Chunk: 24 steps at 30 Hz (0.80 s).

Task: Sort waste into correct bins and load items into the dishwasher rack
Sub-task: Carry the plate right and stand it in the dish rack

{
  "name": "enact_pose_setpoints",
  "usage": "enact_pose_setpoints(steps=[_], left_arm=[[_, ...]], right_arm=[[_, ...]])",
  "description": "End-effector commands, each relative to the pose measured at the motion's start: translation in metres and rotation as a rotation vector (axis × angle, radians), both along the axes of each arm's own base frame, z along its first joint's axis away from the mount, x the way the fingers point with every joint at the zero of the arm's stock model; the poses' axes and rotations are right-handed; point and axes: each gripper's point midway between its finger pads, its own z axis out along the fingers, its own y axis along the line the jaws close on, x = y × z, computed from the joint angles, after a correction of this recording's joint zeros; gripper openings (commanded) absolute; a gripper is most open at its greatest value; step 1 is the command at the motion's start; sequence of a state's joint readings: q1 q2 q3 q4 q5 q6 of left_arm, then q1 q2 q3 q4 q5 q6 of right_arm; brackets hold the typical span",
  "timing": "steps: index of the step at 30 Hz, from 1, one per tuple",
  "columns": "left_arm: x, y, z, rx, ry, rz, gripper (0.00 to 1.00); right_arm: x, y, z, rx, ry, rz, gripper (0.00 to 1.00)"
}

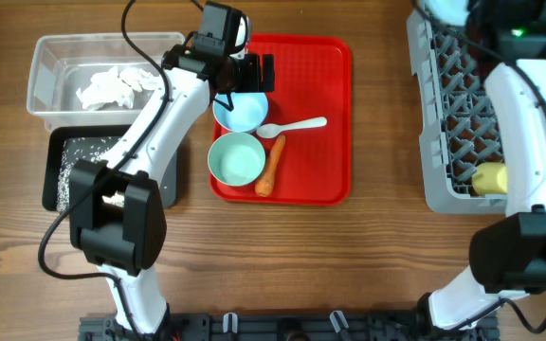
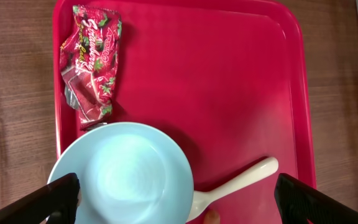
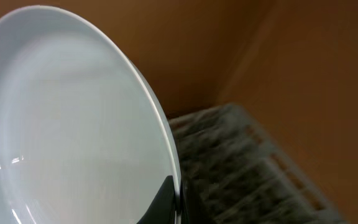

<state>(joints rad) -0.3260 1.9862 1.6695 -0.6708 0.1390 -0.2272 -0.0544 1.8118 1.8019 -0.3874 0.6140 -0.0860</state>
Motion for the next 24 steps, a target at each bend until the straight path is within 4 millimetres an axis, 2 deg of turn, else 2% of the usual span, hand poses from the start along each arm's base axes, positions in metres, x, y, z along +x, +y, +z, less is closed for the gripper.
enact_pose_setpoints(steps=[1, 4, 7, 15, 19, 24], left_arm=[[0.002, -0.004, -0.001, -0.01, 0.005, 0.004, 1.0], [0.002, -0.004, -0.001, -0.01, 0.005, 0.004, 1.0], [0.002, -0.004, -0.001, -0.01, 0.005, 0.004, 1.0], [0.002, -0.004, -0.001, -0.011, 0.005, 0.005, 1.0], [0.002, -0.004, -0.001, -0.01, 0.005, 0.004, 1.0], [0.002, -0.004, -0.001, -0.01, 0.005, 0.004, 1.0]], right_arm=[[-0.022, -0.044, 0.031, -0.12, -0.017, -0.142, 0.04], [-0.031, -0.072, 0.036, -0.117, -0.05, -0.203, 0.05], [-0.035, -0.093, 0.031, -0.11, -0.051, -0.227, 0.04], [-0.054, -0.169, -0.012, -0.143, 0.082, -0.345, 0.04], [-0.056, -0.193, -0.028, -0.156, 0.129, -0.35, 0.04], [-0.046, -0.206, -0.049, -0.165, 0.197, -0.254, 0.04]])
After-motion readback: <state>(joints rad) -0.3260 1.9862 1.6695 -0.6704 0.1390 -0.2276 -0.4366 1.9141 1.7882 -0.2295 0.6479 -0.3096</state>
